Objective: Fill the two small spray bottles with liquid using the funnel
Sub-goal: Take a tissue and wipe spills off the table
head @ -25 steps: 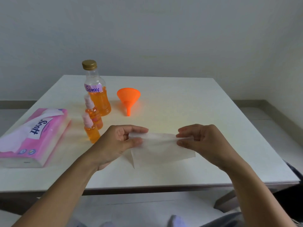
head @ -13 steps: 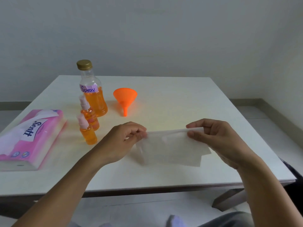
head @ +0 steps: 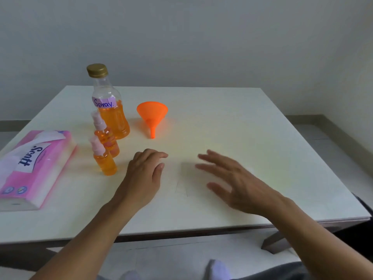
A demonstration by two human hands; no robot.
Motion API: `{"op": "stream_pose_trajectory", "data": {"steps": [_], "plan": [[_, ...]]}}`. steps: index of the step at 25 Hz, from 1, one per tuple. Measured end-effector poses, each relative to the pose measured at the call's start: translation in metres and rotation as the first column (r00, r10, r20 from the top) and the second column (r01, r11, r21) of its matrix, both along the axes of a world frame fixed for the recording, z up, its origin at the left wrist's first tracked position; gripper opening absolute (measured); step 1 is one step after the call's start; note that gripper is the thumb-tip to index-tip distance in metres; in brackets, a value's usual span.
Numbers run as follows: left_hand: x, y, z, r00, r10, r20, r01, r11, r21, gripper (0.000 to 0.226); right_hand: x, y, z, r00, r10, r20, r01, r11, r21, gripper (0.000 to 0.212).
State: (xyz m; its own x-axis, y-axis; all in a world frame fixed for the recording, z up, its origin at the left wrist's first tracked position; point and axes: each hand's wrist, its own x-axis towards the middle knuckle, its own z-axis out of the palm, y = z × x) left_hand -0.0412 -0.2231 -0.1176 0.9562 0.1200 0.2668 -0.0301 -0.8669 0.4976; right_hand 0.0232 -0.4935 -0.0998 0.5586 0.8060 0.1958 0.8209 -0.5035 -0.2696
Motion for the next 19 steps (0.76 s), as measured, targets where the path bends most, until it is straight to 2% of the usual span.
{"op": "stream_pose_trajectory", "data": {"steps": [2, 5, 7, 9, 11, 14, 17, 19], "plan": [[-0.008, 0.001, -0.007, 1.0, 0.018, -0.003, -0.017, 0.992, 0.126, 0.033, 0.004, 0.011, -0.008, 0.986, 0.158, -0.059, -0.166, 0.973, -0.16, 0.052], [-0.009, -0.002, -0.011, 0.997, 0.078, -0.029, -0.072, 0.985, 0.155, 0.04, 0.013, 0.026, -0.015, 0.98, 0.178, -0.083, -0.191, 0.965, -0.18, 0.053], [-0.007, -0.002, -0.013, 0.989, 0.133, -0.069, -0.123, 0.983, 0.137, 0.045, 0.028, 0.042, -0.018, 0.995, 0.096, -0.017, -0.098, 0.977, -0.187, 0.054], [-0.006, -0.003, -0.015, 0.979, 0.175, -0.099, -0.165, 0.98, 0.109, 0.048, 0.05, 0.064, -0.02, 0.997, -0.057, 0.053, 0.067, 0.974, -0.218, 0.055], [-0.008, -0.003, -0.015, 0.976, 0.184, -0.113, -0.173, 0.98, 0.098, 0.048, 0.074, 0.085, -0.019, 0.979, -0.188, 0.078, 0.202, 0.948, -0.246, 0.056], [-0.011, -0.001, -0.014, 0.977, 0.172, -0.127, -0.162, 0.983, 0.087, 0.045, 0.097, 0.08, -0.022, 0.951, -0.299, 0.083, 0.31, 0.917, -0.252, 0.056], [-0.01, 0.0, -0.014, 0.977, 0.17, -0.128, -0.158, 0.983, 0.096, 0.045, 0.113, 0.026, -0.025, 0.876, -0.47, 0.109, 0.481, 0.841, -0.247, 0.055], [-0.009, -0.002, -0.014, 0.977, 0.169, -0.128, -0.156, 0.982, 0.104, 0.045, 0.125, -0.021, -0.022, 0.772, -0.619, 0.142, 0.632, 0.727, -0.267, 0.056]]}}
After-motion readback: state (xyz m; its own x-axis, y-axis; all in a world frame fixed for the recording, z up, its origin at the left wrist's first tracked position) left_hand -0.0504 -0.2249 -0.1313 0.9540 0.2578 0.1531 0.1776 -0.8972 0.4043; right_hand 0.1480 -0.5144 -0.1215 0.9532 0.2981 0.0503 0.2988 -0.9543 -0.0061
